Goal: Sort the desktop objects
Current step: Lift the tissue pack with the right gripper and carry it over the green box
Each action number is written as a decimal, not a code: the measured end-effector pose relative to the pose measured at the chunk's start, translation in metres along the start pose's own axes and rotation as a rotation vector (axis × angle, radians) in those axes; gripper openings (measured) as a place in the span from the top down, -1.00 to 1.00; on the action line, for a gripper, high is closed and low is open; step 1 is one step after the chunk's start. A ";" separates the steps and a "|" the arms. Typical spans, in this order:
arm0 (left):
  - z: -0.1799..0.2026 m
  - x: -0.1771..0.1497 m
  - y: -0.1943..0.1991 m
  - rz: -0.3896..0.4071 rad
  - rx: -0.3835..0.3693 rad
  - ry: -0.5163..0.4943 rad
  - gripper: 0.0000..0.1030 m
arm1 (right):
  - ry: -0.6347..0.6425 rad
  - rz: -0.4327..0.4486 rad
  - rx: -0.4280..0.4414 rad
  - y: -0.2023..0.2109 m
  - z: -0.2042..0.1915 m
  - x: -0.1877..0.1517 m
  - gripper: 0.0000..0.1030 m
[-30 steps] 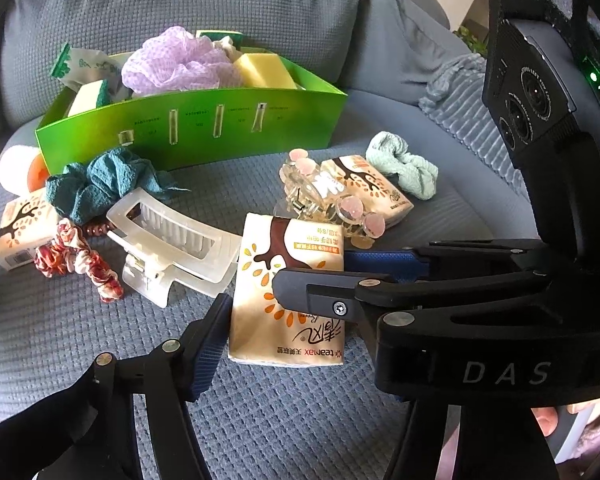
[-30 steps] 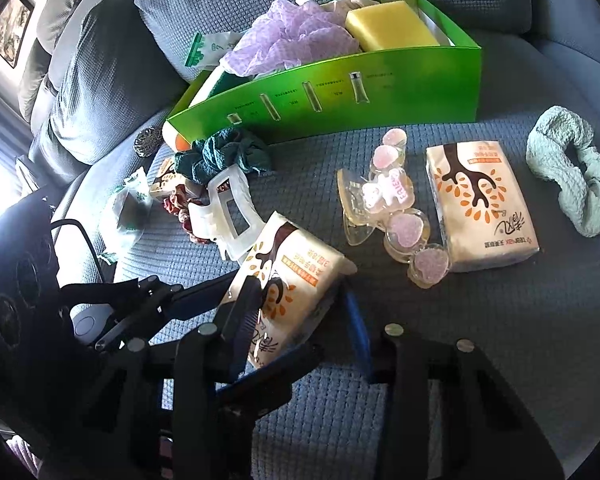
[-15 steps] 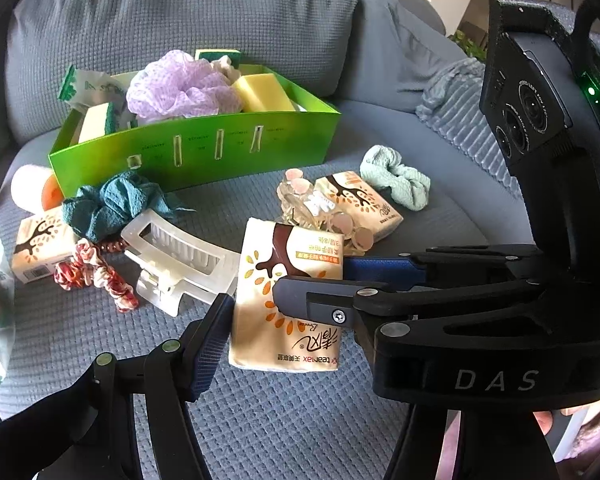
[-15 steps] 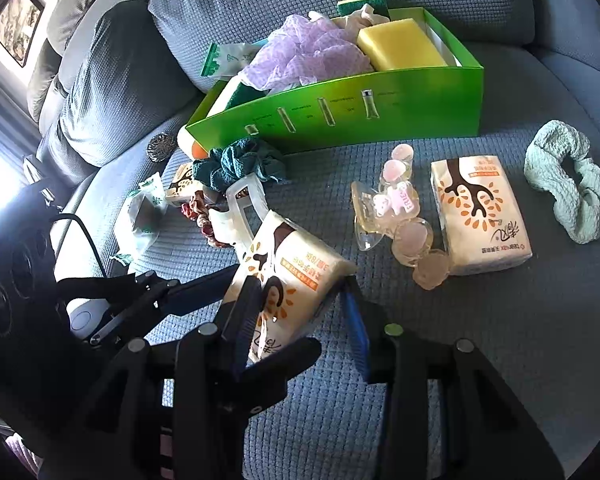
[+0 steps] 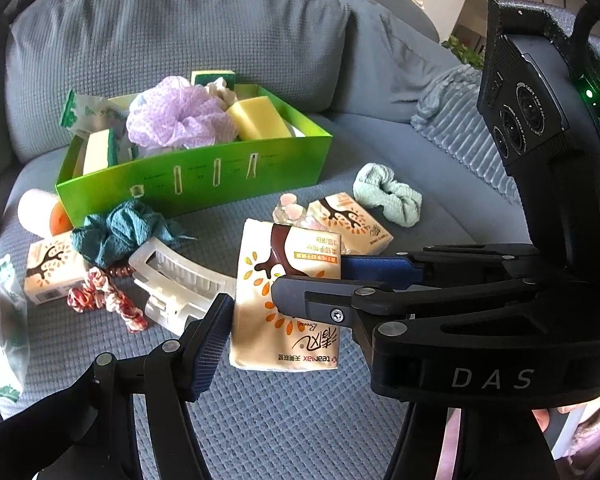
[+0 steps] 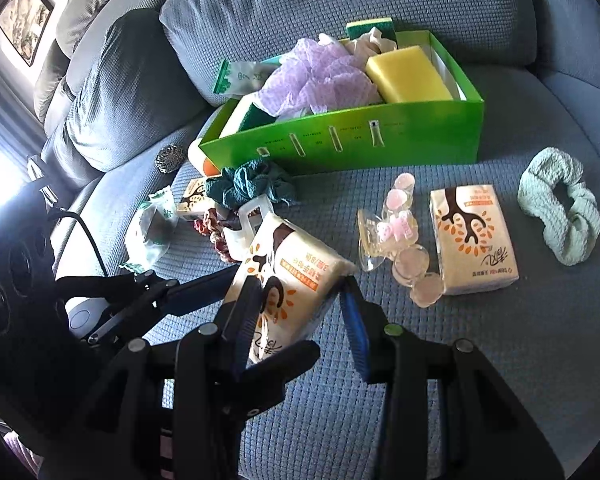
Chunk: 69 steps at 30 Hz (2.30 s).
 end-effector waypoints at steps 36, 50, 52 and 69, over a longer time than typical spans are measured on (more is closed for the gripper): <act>0.001 0.073 0.005 0.062 0.045 -0.101 -0.28 | 0.052 0.124 0.014 0.015 -0.011 0.074 0.22; 0.000 0.103 -0.008 0.090 0.051 -0.118 -0.28 | 0.061 0.171 0.000 0.014 -0.008 0.107 0.23; -0.001 0.107 -0.011 0.093 0.052 -0.117 -0.28 | 0.063 0.178 -0.002 0.012 -0.008 0.113 0.23; -0.014 0.149 -0.046 0.115 0.051 -0.098 -0.28 | 0.066 0.213 -0.041 -0.008 0.007 0.164 0.25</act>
Point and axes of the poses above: each gripper's, at about its wrist camera, not at the fingertips, and y roughly against the way its jaws point, z to its right, x to its top, the point moved 2 cm from there along -y, roughly the way its jaws point, and after that the axes turned 8 degrees about z, right-handed, at the moved point
